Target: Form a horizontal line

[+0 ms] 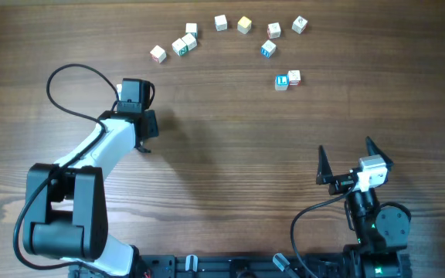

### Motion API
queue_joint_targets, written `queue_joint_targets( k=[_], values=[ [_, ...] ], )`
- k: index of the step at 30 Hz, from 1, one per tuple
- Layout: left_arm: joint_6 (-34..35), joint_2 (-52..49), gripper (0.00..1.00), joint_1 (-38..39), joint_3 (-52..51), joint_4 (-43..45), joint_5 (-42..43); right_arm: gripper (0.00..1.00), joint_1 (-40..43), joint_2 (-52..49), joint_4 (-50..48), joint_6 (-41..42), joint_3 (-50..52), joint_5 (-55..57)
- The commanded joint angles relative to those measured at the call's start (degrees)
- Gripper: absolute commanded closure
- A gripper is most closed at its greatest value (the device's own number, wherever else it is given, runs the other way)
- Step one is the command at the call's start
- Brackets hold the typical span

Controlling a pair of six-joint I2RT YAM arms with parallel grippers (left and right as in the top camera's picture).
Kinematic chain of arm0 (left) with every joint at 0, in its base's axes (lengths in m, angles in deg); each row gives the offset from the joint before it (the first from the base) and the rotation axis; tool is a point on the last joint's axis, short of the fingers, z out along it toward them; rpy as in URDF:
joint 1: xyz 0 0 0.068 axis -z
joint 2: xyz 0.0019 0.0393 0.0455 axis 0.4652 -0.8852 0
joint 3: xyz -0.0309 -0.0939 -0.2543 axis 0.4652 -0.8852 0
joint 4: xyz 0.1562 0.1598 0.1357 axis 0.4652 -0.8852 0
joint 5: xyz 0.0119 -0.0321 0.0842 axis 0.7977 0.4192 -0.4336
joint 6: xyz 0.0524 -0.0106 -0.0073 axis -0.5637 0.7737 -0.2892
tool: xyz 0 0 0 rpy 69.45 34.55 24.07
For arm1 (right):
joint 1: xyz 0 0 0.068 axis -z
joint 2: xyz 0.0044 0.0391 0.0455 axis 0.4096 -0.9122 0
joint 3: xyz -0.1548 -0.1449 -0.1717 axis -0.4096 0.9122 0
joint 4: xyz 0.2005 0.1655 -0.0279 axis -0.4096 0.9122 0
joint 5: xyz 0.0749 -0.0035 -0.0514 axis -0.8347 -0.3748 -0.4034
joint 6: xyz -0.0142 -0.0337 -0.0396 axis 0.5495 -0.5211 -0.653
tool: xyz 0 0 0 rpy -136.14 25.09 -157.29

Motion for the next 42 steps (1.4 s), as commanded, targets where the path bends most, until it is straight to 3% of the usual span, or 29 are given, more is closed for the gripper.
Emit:
queue_joint_targets(
  k=[1, 5, 7, 11, 18, 20, 22, 23, 25, 27, 28, 29, 32, 34, 36, 42],
  values=[
    [-0.3, -0.4, 0.28, -0.5, -0.3, 3.9, -0.1, 0.00, -0.4, 0.3, -0.3, -0.9, 0.0, 0.6],
    [-0.1, 0.3, 0.13, -0.5, 2.3, 7.5, -0.1, 0.00, -0.4, 0.3, -0.3, -1.0, 0.0, 0.6],
    [0.0, 1.1, 0.10, -0.5, 4.9, 7.2, 0.4, 0.00, -0.4, 0.3, -0.3, 0.4, 0.0, 0.0],
    [1.7, 5.0, 0.00, -0.5, 12.0, 4.2, 4.9, 0.00, -0.4, 0.3, -1.1, 18.0, 0.0, -5.0],
    [6.4, 17.0, 0.00, -2.6, 17.7, -2.9, 12.3, 0.00, -0.4, 0.3, -1.8, 65.7, 0.0, -16.5],
    [6.3, 19.3, 0.00, -3.2, 17.7, -7.3, 16.1, 0.00, -0.4, 0.3, -1.8, 71.9, 0.0, -16.4],
    [5.9, 19.8, 0.00, -3.3, 17.7, -13.6, 18.6, 0.01, -0.4, 0.3, -1.8, 72.7, 0.0, -15.9],
    [6.0, 19.6, 0.00, -3.3, 17.5, -17.5, 20.0, 0.09, -0.4, 0.3, -1.7, 72.2, 0.0, -15.1],
    [6.0, 18.8, 0.10, -3.3, 16.9, -22.3, 22.5, 0.32, -0.4, 0.2, -1.6, 70.5, 0.0, -14.6],
    [6.0, 17.9, 0.30, -3.2, 16.1, -25.0, 24.7, 0.45, -0.4, -0.3, -1.6, 69.1, 0.0, -15.0],
    [6.0, 17.0, 0.58, -3.0, 15.6, -26.2, 25.2, 0.57, -0.4, -1.0, -1.6, 69.1, 0.0, -15.2],
    [5.9, 16.5, 0.78, -2.8, 15.2, -26.9, 25.1, 0.63, -0.4, -1.4, -1.6, 69.1, 0.0, -15.2],
    [6.0, 14.9, 0.95, -2.8, 13.5, -27.8, 25.1, 0.79, -0.4, -3.3, -1.6, 68.4, 0.0, -15.1],
    [6.0, 13.8, 0.96, -2.8, 11.9, -27.7, 24.9, 0.96, -0.4, -5.1, -1.6, 63.5, 0.0, -15.2],
    [6.0, 12.5, 0.96, -2.8, 10.1, -27.3, 24.9, 0.95, -0.4, -7.8, -1.7, 55.0, 0.0, -15.7],
    [6.0, 8.8, 0.96, -2.6, 7.3, -25.2, 24.9, 0.95, -0.4, -20.7, -1.7, 43.0, -4.8, -16.0]
  ],
)
